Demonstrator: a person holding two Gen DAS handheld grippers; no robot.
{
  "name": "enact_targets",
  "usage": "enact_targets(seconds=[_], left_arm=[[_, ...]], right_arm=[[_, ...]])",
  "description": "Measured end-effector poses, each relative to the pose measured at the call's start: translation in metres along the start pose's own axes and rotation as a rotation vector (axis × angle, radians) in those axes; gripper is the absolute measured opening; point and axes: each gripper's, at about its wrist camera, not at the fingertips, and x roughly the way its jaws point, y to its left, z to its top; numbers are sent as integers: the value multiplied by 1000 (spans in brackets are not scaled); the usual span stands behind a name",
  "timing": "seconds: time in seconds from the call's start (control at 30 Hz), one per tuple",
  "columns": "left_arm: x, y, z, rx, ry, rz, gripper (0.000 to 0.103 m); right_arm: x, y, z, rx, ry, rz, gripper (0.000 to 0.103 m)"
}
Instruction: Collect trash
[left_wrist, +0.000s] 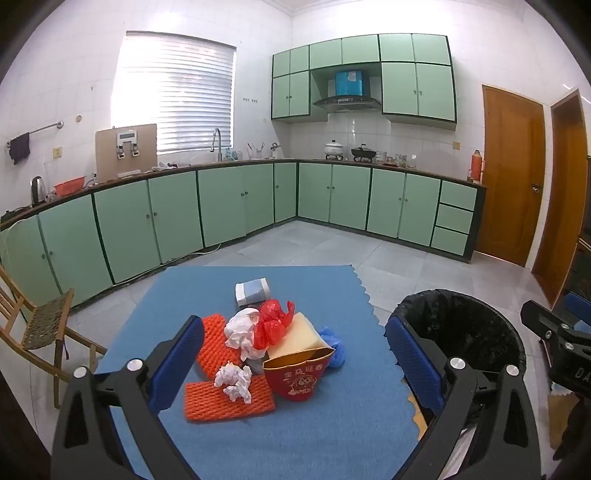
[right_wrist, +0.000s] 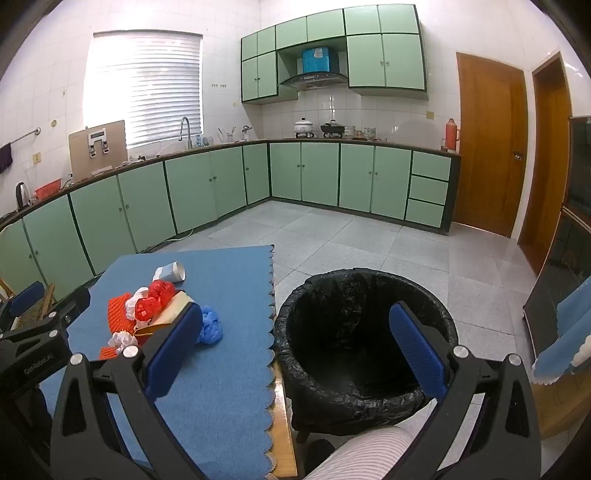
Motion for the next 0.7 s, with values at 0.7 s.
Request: enact_targets(seconds=[0.7], left_arm=[[0,0,1,0,-3,-2,97]], right_arm=[[1,1,-1,-2,-1,1,98]])
